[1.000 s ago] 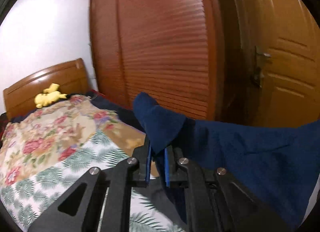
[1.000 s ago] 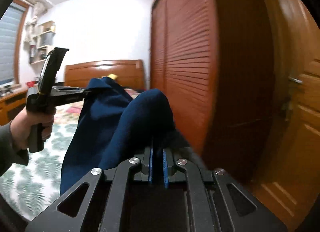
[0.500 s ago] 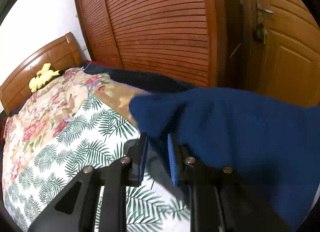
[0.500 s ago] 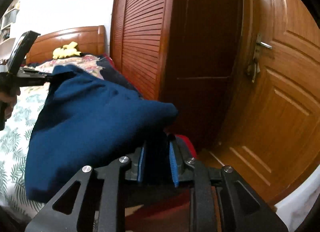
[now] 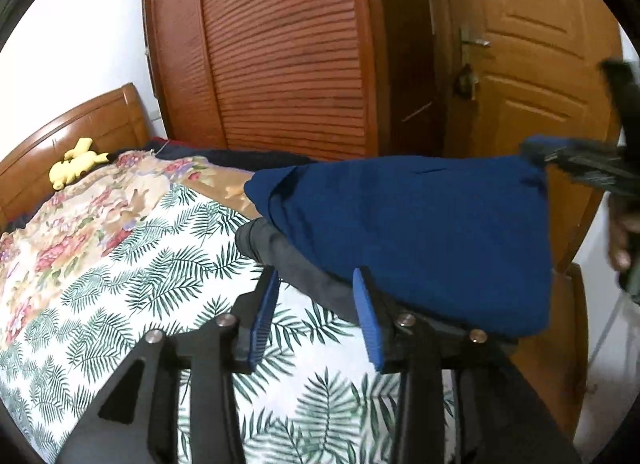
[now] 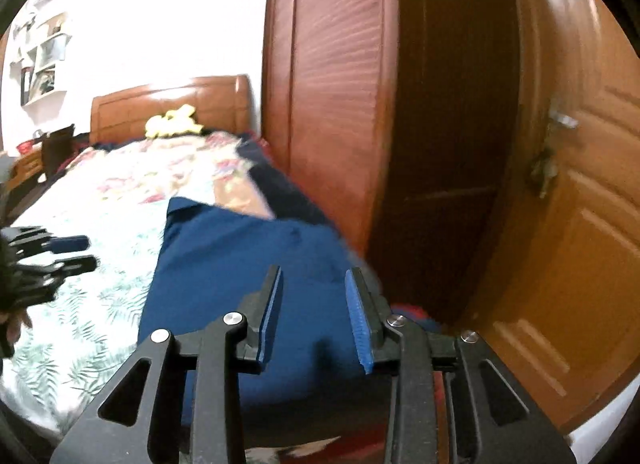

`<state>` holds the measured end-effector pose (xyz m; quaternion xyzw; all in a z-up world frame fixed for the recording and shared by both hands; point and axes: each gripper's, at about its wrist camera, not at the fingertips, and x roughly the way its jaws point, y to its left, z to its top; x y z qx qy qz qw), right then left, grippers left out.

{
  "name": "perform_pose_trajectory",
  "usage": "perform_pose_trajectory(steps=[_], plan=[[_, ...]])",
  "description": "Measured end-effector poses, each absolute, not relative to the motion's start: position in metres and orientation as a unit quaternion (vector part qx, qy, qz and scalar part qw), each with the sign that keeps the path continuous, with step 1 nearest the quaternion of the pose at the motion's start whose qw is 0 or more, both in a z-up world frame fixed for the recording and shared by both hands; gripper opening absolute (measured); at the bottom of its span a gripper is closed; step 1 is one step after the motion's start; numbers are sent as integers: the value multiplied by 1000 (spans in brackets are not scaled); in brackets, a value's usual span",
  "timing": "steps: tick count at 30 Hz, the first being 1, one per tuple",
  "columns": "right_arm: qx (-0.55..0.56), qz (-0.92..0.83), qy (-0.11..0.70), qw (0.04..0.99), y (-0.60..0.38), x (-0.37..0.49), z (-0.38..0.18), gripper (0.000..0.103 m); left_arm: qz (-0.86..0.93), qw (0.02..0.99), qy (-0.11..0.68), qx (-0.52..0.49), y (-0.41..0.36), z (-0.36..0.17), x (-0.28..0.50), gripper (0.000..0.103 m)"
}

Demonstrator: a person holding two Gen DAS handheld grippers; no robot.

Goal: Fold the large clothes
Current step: 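Lower the jacket onto the black garment by the wardrobe and open both tools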

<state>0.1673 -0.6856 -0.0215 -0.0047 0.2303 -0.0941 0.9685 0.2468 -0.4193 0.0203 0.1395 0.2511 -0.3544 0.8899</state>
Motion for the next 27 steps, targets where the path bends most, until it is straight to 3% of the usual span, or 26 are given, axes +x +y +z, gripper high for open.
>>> perform_pose_trajectory(steps=[10, 15, 22, 27], plan=[[-13, -138, 338, 931, -704, 208, -85, 33, -348, 905, 215, 115, -357, 48, 202, 46], [-12, -165, 324, 931, -696, 199, -82, 33, -334, 914, 202, 113, -330, 54, 190, 54], [-9, -142, 268, 953, -649, 172, -48, 34, -307, 927, 198, 82, -283, 58, 177, 55], [9, -77, 246, 966, -593, 155, -33, 52, -265, 939, 206, 68, -243, 55, 162, 55]])
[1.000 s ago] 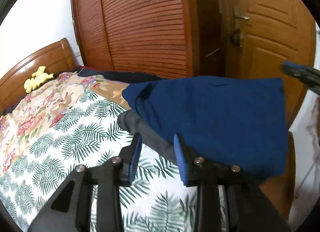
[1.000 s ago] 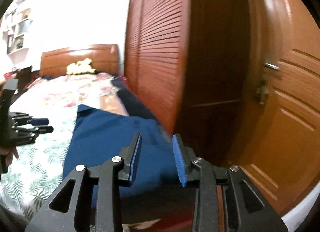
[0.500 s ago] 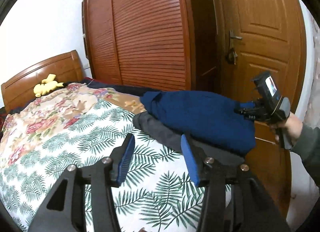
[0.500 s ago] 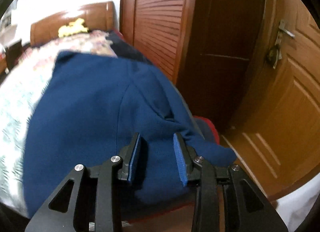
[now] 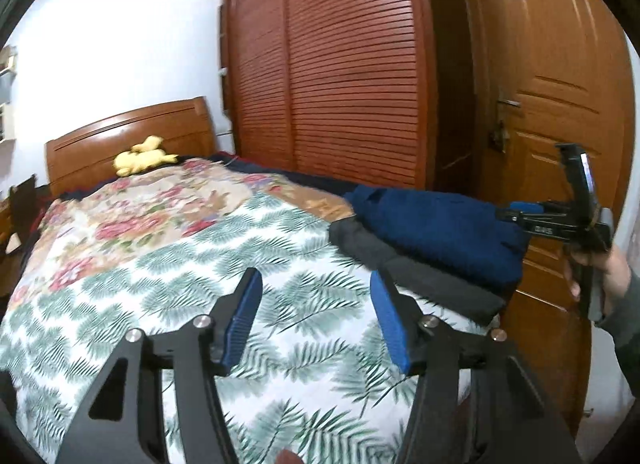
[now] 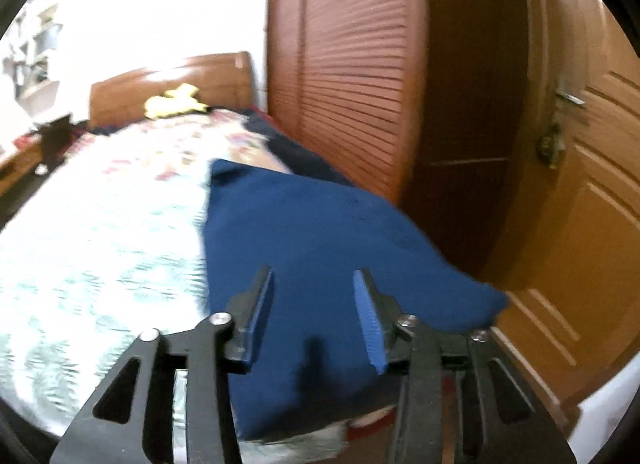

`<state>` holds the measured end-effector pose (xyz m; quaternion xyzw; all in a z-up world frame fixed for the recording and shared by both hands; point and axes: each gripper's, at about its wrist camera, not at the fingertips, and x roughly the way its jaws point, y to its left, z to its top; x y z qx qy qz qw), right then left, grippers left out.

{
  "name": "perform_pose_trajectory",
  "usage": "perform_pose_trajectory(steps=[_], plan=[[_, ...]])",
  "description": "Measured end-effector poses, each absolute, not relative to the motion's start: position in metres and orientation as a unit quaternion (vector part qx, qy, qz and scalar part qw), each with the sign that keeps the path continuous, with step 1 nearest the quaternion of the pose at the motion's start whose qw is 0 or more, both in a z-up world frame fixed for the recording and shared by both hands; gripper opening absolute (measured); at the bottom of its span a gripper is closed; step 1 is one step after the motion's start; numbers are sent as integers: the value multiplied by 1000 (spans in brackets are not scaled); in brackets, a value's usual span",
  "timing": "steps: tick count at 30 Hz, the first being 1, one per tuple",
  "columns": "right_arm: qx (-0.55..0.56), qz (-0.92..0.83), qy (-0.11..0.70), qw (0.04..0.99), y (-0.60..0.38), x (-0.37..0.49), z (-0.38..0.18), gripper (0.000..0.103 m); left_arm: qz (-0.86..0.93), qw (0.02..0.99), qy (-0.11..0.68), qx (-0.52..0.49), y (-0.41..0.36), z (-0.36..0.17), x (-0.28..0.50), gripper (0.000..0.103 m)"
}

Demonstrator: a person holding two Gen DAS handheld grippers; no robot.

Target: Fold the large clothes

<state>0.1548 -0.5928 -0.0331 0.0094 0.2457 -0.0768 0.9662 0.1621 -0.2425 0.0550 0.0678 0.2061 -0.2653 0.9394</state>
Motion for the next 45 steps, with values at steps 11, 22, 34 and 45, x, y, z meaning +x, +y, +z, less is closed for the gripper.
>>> perform_pose_trajectory(steps=[11, 22, 34, 45], plan=[[14, 62, 219, 974, -430, 123, -31, 71, -176, 952, 247, 30, -146, 28, 121, 55], [-2, 172, 209, 963, -300, 96, -50, 72, -70, 963, 257, -25, -53, 1, 71, 55], [-13, 203, 207, 957, -260, 85, -57, 72, -10, 970, 242, -37, -11, -15, 42, 55], [-12, 187, 190, 964, -263, 75, -52, 72, 1, 971, 235, -43, -2, -13, 36, 55]])
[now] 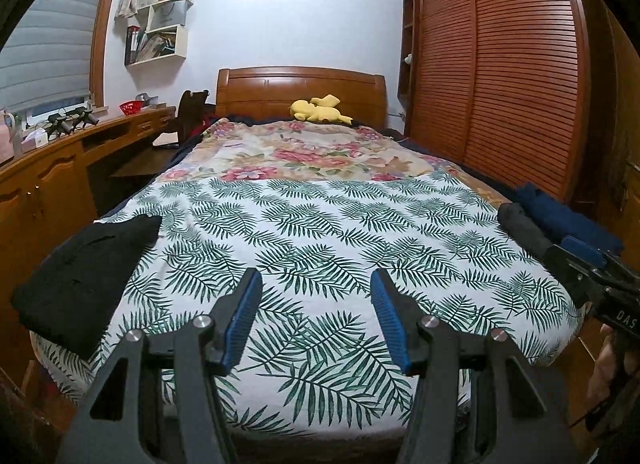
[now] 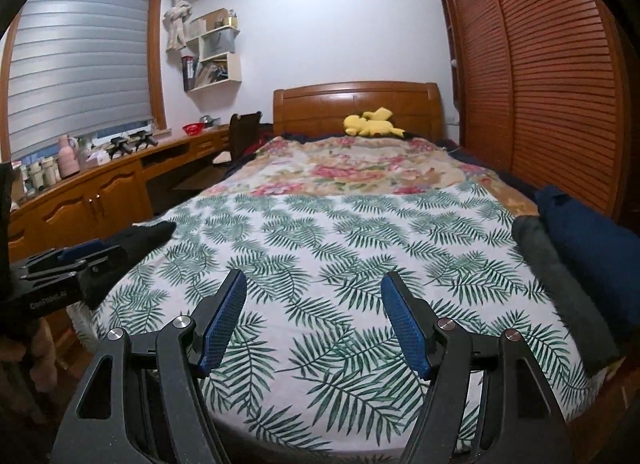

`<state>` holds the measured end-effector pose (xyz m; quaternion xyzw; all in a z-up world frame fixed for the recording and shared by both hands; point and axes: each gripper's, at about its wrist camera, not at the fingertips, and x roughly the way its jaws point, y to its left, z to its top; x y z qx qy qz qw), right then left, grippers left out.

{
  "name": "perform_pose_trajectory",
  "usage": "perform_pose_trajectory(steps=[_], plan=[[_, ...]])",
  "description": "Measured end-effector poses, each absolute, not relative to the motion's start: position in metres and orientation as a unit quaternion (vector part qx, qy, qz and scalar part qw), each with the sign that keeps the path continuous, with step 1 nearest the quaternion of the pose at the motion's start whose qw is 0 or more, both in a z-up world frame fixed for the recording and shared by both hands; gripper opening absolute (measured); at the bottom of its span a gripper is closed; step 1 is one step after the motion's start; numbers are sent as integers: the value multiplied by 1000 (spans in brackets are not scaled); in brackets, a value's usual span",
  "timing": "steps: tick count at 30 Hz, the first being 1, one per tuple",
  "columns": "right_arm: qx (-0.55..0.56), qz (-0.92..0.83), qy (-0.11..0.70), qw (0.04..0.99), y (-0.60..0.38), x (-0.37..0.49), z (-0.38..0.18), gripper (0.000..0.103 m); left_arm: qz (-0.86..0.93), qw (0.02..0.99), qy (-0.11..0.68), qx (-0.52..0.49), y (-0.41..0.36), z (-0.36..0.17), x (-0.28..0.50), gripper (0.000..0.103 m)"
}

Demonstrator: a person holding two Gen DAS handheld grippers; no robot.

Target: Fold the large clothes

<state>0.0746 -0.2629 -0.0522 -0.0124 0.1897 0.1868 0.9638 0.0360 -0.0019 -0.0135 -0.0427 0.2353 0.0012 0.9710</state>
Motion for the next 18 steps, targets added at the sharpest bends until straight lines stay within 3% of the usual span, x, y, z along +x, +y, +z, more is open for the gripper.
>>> perform_pose_trajectory(steps=[18], plan=[[-11, 186, 189, 964, -263, 73, -53, 72, 8, 974, 224, -36, -5, -9, 21, 55]])
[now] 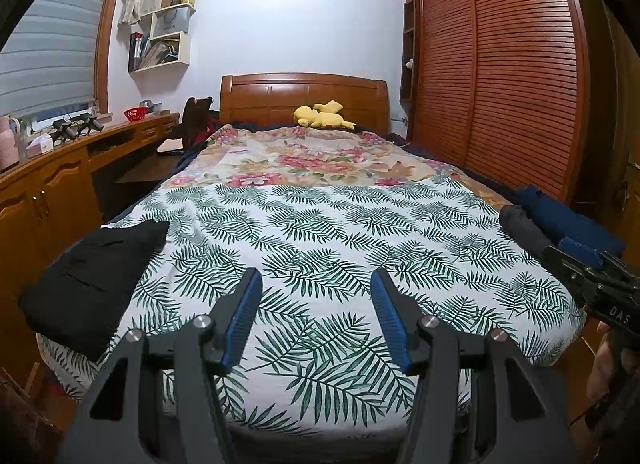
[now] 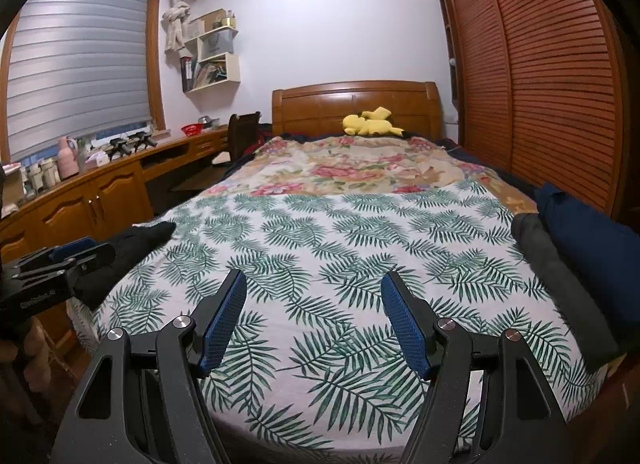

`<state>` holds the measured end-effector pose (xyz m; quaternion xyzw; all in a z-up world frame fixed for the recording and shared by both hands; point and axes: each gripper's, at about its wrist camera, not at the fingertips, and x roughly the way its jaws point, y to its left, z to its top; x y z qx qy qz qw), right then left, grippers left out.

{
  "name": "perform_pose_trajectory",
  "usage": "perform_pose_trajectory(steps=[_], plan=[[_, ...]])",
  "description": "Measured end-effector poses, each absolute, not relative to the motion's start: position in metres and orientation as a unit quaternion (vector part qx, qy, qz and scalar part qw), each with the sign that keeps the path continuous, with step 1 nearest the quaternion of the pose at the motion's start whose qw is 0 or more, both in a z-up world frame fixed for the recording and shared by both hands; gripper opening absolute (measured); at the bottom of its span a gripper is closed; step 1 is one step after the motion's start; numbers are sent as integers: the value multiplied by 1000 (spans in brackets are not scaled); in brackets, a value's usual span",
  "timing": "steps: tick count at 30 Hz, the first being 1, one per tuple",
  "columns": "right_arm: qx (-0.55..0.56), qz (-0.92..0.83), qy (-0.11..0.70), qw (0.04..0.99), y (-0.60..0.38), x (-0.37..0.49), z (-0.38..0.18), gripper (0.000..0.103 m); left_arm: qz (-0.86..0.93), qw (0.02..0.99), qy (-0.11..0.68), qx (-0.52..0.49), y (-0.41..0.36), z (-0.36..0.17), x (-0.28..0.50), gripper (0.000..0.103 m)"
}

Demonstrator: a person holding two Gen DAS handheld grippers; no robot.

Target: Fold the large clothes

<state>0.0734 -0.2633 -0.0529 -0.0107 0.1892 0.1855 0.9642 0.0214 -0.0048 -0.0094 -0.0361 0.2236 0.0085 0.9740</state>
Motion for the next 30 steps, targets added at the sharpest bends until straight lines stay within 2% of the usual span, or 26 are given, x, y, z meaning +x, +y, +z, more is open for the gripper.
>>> perform_pose_trajectory(steps=[30], plan=[[-10, 186, 189, 964, -265, 74, -51, 72, 14, 975, 218, -30, -8, -10, 20, 56]])
